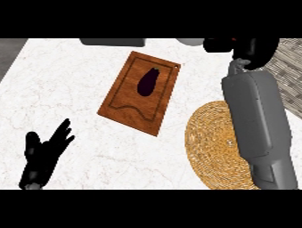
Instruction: Pick the bell pepper from the placemat and place it in the basket
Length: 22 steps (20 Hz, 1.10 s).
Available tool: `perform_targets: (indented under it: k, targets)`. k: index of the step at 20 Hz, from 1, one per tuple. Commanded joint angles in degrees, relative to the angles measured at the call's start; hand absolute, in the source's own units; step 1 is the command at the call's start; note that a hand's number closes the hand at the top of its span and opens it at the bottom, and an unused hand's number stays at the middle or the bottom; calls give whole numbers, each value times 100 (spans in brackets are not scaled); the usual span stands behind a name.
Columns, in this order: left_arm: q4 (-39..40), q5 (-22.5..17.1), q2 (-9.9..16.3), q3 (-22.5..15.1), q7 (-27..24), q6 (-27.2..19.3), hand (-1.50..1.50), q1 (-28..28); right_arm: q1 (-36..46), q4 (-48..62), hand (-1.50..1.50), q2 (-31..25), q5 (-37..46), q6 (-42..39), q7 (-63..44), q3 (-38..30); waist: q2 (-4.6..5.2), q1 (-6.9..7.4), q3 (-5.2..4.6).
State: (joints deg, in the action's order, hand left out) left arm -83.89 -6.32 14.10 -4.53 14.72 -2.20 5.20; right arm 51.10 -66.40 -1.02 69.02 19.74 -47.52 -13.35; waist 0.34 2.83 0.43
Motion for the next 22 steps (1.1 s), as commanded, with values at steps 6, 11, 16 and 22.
perform_targets:
  k: [6, 11, 16, 22]
  targets:
    - [366, 155, -110, 20, 35, -147, 0, 178, 1788, 882, 150, -776, 803, 267, -1205, -555, 4, -152, -49]
    - [213, -118, 143, 262, -66, 238, 0, 355, 2188, 1153, 150, -1314, 866, 125, -1271, -793, -15, -176, -47]
    - [42, 98, 3, 147, 220, -42, 0, 333, 2268, 1674, 150, -1896, 511, 25, -939, -1188, -16, -194, -41]
    - [109, 77, -91, 146, 130, 45, 0, 292, 2030, 2428, 150, -2520, 305, 93, -353, -1340, 0, -187, -42]
